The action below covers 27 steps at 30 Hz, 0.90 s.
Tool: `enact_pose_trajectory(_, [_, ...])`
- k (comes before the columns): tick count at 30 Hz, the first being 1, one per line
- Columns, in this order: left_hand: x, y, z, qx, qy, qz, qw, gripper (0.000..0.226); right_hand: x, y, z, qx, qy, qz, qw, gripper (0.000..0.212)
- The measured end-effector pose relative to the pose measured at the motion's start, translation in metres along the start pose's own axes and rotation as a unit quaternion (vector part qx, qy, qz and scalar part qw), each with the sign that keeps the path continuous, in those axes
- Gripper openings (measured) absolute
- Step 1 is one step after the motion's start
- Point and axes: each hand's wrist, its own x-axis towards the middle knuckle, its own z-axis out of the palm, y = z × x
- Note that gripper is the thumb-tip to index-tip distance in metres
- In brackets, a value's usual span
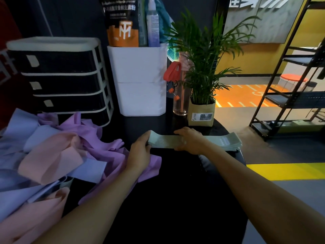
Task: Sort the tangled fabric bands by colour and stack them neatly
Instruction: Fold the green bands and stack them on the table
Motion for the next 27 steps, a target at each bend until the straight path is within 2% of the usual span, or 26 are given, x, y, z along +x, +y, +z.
enact_pose_trajectory(5, [0.004, 0.011, -0.017, -0.005, -0.007, 0.003, 1.000, 0.045, -0.010, -0.018, -0.011, 0.007, 0.046, -0.005, 0.999, 0.061])
enact_pose_trajectory(11, [0.000, 0.027, -0.077, -0.031, 0.062, 0.020, 0.997, 0.027, -0.014, -0.068, -0.012, 0.056, 0.076, -0.040, 0.995, 0.053])
enact_pose_trajectory(17, [-0.026, 0.006, -0.161, 0.054, 0.080, 0.061, 0.993, 0.027, -0.013, -0.140, -0.007, 0.121, 0.096, -0.106, 0.982, 0.049])
enact_pose_trajectory(20, [-0.034, -0.009, -0.201, 0.105, 0.098, 0.061, 0.988, 0.030, -0.009, -0.177, -0.005, 0.126, 0.103, -0.151, 0.975, 0.026])
enact_pose_trajectory(27, [-0.057, -0.044, -0.274, 0.113, 0.149, 0.018, 0.982, 0.026, 0.006, -0.248, 0.007, 0.132, 0.112, -0.214, 0.961, 0.029])
